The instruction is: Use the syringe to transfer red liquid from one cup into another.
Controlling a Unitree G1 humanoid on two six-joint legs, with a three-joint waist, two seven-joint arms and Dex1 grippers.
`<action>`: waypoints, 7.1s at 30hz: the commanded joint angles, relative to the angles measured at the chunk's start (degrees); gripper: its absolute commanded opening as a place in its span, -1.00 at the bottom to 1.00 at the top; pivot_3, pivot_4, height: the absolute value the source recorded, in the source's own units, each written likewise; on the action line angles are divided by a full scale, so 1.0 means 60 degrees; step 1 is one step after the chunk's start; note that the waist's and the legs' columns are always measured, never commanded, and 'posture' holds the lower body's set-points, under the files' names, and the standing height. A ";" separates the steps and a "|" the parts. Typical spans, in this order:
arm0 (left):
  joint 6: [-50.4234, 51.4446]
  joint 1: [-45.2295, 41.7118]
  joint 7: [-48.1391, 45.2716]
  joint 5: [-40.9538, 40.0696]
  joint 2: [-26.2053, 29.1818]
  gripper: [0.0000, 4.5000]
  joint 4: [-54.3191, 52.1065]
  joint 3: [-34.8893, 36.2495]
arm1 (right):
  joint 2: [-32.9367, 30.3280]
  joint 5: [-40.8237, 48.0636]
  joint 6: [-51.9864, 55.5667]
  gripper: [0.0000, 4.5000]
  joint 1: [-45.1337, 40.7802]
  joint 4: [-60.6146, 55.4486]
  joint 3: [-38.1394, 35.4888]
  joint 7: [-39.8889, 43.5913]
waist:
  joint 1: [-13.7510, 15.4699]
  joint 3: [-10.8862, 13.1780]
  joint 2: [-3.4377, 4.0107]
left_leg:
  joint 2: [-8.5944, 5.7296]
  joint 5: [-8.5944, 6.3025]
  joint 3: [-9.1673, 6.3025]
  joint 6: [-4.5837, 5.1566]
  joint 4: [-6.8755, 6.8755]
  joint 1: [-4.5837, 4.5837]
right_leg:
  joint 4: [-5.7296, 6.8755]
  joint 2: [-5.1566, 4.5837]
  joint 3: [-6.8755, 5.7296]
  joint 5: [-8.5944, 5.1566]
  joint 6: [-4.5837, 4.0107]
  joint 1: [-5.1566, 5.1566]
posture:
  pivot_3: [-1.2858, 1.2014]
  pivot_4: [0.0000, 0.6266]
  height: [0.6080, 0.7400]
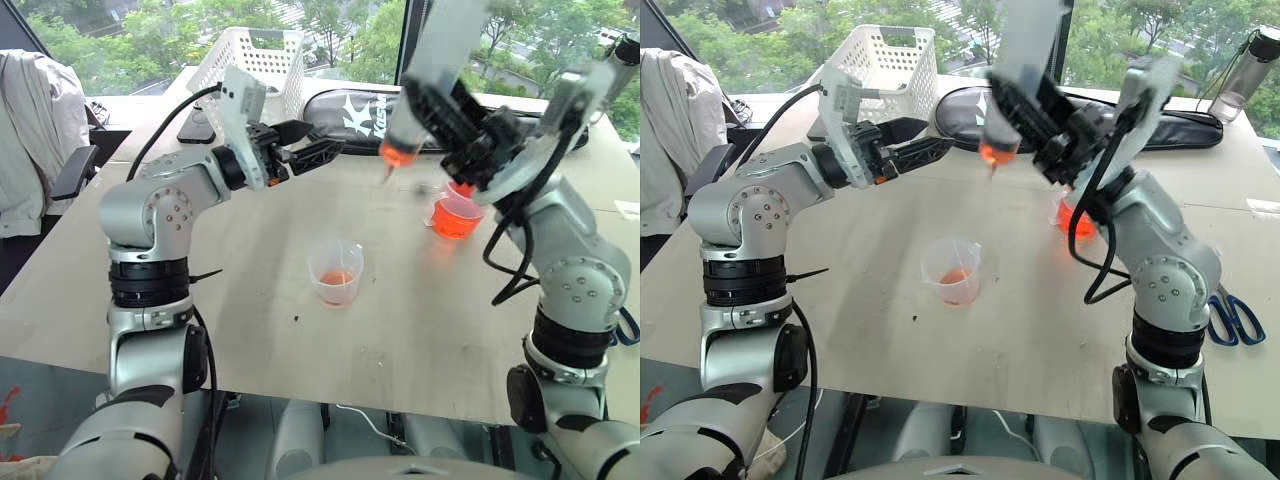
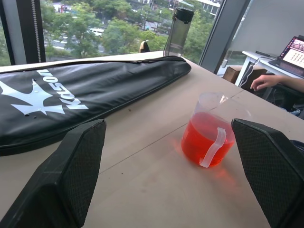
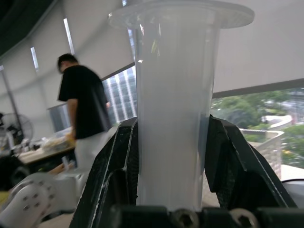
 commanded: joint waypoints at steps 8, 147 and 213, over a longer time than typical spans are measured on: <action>0.0007 -0.0092 -0.1164 -0.0873 0.1145 0.90 -0.0731 0.0287 | -0.0044 -0.0480 -0.0641 -0.35 0.1372 0.0701 0.1418 0.2323 | -0.0021 0.0000 0.0000 | 0.0001 0.0000 -0.0002 0.0000 0.0000 0.0002 | 0.0003 0.0001 0.0000 0.0000 0.0000 -0.0002 | 0.03 -0.52 0.75; 0.1662 0.1280 -0.0507 -0.4203 0.1794 0.93 -0.2690 0.0463 | 0.0655 -0.3233 -0.2268 -0.36 0.0316 0.2099 0.2443 0.3865 | -0.0006 0.0001 -0.0011 | 0.0002 0.0000 -0.0006 -0.0003 -0.0004 0.0006 | 0.0003 0.0001 -0.0006 -0.0002 -0.0003 0.0002 | 0.03 -0.52 0.75; 0.3939 -0.0231 -0.0548 -0.0144 0.3197 0.99 0.3691 -0.1637 | -0.5361 -0.1749 -0.2255 1.00 0.7753 -0.2710 -0.2355 0.5685 | 0.0206 0.0000 -0.0038 | 0.0000 -0.0001 -0.0005 -0.0001 0.0000 0.0003 | -0.0019 0.0002 -0.0001 -0.0032 -0.0045 0.0006 | 0.03 -0.52 0.75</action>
